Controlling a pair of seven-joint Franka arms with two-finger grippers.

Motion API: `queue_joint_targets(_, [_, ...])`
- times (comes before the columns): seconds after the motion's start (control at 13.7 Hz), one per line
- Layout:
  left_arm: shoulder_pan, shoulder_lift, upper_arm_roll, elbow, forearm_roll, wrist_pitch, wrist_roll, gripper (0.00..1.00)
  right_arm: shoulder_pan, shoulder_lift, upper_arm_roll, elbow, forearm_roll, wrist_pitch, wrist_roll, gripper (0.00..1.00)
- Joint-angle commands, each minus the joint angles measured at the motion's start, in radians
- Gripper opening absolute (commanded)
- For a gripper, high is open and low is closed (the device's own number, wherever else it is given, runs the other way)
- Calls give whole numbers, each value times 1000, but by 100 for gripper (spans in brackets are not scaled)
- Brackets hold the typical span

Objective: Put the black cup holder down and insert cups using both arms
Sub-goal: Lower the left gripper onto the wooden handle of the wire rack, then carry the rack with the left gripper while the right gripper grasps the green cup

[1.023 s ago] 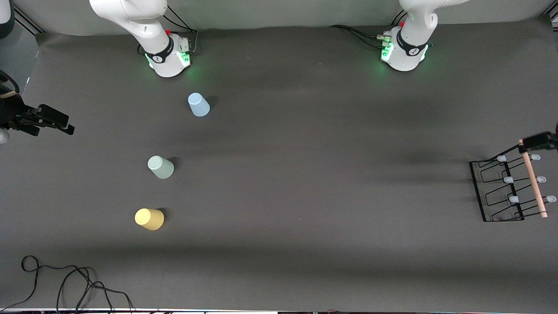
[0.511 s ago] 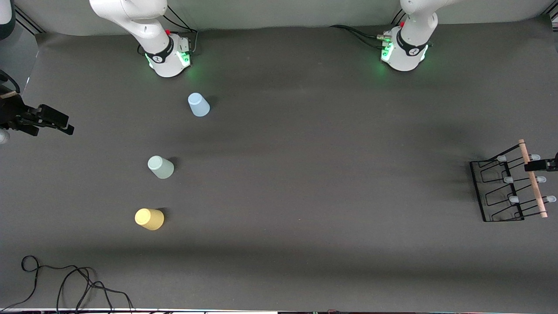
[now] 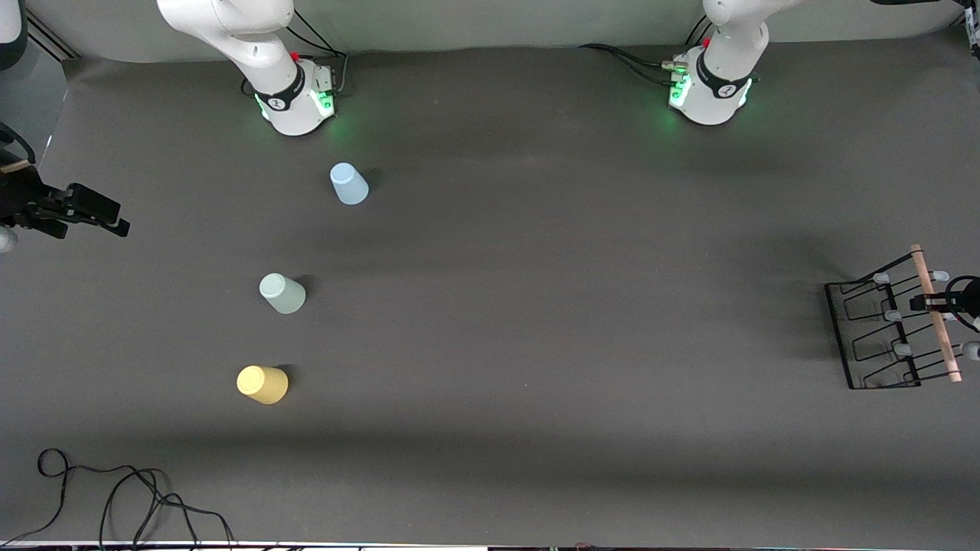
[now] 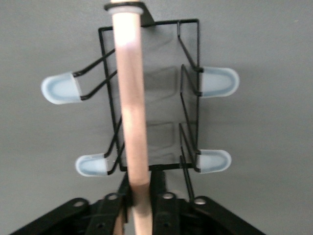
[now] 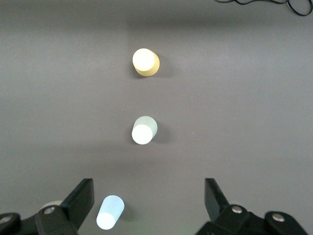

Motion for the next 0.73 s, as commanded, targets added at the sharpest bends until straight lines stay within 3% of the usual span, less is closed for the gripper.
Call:
queue_joint_targets(0.0, [-42, -41, 0, -5, 41, -14, 12, 0, 13, -12, -5, -15, -23, 6, -15, 100])
queue_joint_targets(0.22, [-128, -113, -3, 7, 15, -68, -8, 0, 65, -57, -8, -97, -46, 26, -5, 100])
queue_joint_targets(0.51, [-232, -210, -5, 5, -120, -163, -95, 0, 78, -101, -6, -182, -46, 55, 18, 100])
queue_joint_targets(0.66, [-344, -225, -5, 7, -122, -183, -245, 0, 96, -204, -5, -327, -46, 122, 49, 100])
